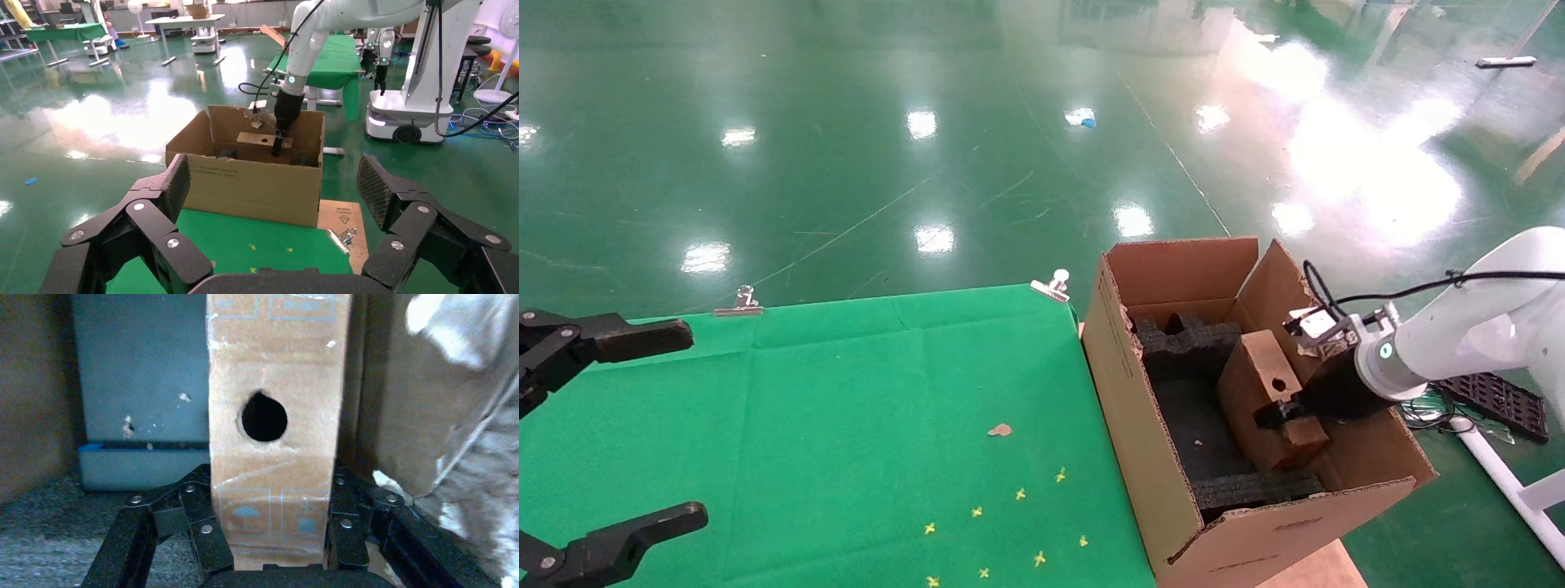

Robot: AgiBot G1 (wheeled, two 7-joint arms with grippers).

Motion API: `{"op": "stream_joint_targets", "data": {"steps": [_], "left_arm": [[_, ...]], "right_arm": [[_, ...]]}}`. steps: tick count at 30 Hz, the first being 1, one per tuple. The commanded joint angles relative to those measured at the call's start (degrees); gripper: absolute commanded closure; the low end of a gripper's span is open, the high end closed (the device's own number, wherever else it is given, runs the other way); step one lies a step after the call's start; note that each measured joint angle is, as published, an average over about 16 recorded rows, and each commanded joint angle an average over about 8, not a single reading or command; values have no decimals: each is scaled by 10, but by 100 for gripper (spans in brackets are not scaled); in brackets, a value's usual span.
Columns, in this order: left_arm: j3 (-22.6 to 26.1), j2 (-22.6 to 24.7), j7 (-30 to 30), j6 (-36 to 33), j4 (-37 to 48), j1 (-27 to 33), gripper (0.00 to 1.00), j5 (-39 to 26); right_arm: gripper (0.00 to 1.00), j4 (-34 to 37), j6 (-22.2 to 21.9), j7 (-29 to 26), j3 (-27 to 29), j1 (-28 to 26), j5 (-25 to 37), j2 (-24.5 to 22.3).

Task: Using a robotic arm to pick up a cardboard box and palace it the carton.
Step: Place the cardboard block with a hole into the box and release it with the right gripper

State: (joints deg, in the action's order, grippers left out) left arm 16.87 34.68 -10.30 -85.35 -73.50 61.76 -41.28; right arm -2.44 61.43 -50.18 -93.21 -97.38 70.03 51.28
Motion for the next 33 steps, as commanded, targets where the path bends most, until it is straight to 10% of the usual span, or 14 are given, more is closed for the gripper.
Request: {"op": "stream_joint_targets", "data": {"steps": [1,21,33], "left_arm": [[0,0,0,0,0,0,0,0],[1,0,0,0,0,0,0,0],[1,0,1,0,0,0,0,1]], "right_arm": [[0,4,2,3,0,-3,0,0],[0,22,32,2,-10,-45,14,1],[0,-5,49,72,-2,-196,6,-19]]}}
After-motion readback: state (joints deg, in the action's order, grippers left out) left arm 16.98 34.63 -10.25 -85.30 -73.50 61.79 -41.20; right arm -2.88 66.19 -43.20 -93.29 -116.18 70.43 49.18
